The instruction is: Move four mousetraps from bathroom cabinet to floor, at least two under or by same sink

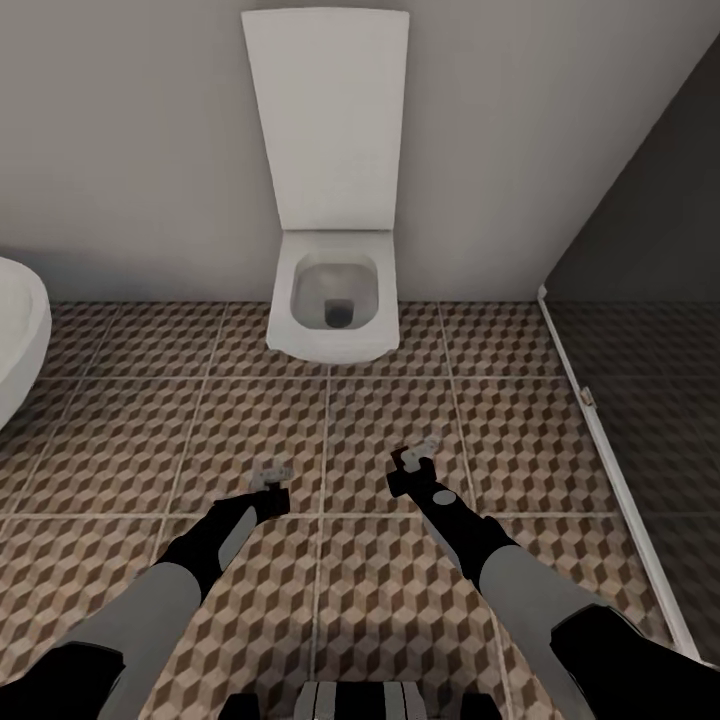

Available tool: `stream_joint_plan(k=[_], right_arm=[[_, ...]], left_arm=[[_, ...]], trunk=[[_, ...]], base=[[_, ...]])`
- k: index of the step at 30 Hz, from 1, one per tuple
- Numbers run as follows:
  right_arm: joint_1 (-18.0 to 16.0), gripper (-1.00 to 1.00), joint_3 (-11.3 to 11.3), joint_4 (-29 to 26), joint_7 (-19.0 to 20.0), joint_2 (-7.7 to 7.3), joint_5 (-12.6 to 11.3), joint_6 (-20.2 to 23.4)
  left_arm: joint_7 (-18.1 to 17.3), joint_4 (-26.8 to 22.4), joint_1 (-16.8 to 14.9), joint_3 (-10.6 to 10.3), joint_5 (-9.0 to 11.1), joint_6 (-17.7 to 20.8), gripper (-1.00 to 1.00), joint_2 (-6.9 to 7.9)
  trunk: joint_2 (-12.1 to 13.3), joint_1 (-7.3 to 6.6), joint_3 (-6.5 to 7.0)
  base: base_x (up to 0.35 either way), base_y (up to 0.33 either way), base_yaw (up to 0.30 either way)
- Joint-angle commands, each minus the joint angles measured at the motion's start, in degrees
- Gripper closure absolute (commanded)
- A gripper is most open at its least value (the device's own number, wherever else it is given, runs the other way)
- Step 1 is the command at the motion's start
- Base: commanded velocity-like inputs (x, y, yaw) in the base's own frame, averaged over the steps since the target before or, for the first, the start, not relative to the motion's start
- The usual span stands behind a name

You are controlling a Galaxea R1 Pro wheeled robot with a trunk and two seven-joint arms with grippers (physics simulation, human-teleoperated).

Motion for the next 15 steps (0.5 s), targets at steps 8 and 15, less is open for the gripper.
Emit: stream_joint_plan(k=[8,15], right_arm=[[-0.05,1.0,0.18,0.07,0.0,-0.01,-0.21,-0.22],[-0.05,1.0,0.18,0.07,0.0,-0.01,-0.21,-0.22]], left_arm=[[0.39,-0.09,-0.01,-0.28,0.38,0.23,1.0,0.04],[0.39,-0.09,-0.01,-0.28,0.38,0.22,1.0,0.04]], trunk=[[-3.24,1.76,-2.22],[-6.04,3.29,-4.14]], base=[[0.0,0.0,0.0],[0.0,0.0,0.0]])
